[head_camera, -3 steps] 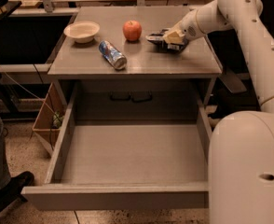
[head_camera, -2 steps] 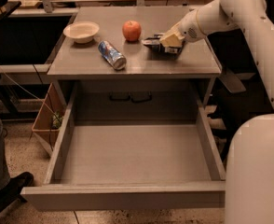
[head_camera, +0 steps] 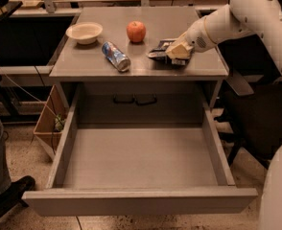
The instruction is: Place blue chip bag into top drawer
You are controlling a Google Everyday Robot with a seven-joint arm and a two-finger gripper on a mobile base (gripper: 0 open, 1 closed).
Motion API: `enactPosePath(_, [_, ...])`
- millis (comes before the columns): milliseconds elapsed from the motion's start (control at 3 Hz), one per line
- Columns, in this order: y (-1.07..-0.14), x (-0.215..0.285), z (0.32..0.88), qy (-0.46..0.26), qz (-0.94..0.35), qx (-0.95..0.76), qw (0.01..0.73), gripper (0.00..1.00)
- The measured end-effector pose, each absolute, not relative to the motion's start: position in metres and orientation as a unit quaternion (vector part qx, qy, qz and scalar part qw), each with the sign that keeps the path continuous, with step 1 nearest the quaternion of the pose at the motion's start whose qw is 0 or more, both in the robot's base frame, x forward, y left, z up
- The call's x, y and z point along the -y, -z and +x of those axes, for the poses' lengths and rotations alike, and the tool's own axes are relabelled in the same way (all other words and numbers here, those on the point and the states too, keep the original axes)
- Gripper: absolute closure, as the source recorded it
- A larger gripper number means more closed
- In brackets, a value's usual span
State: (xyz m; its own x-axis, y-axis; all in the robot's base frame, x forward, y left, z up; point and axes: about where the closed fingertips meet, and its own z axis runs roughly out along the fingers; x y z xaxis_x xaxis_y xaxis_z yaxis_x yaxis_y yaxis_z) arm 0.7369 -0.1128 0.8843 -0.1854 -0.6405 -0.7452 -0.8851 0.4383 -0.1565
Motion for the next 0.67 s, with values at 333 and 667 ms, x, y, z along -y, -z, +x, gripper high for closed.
enactPosePath(333, [-0.884, 0.112, 0.737, -0.158, -0.506, -0.754, 0.388, 1.0])
enactPosePath(667, [-0.885, 0.113, 0.715, -0.151, -0.527, -0.748, 0.373, 1.0])
